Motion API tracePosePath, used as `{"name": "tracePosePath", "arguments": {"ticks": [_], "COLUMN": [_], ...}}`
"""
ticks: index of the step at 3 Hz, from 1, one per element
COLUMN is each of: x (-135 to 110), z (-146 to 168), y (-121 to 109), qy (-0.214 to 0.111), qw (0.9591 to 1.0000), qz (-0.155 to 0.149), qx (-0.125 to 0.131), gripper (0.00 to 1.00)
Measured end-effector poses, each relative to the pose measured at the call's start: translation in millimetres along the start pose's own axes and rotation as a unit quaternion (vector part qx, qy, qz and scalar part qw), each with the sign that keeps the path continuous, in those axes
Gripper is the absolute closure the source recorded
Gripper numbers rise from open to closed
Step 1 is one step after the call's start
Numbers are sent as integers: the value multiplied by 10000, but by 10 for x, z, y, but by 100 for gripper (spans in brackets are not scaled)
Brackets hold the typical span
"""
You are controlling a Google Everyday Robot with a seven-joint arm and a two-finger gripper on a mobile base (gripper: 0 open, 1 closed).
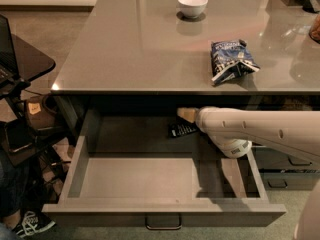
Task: Pick rxbar chocolate from top drawer and place on counter
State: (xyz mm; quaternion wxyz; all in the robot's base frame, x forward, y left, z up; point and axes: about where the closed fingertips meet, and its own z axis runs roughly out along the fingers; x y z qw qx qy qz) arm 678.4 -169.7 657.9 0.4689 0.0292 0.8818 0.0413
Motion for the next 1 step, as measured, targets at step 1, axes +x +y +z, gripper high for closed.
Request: {"name": "tracePosePath", "arguments": {"ticks": [1], "x": [0], "z": [0], "y": [0], "qy": [0], "qw": [10000], "qz": [0], "qx": [0], "gripper": [0]}}
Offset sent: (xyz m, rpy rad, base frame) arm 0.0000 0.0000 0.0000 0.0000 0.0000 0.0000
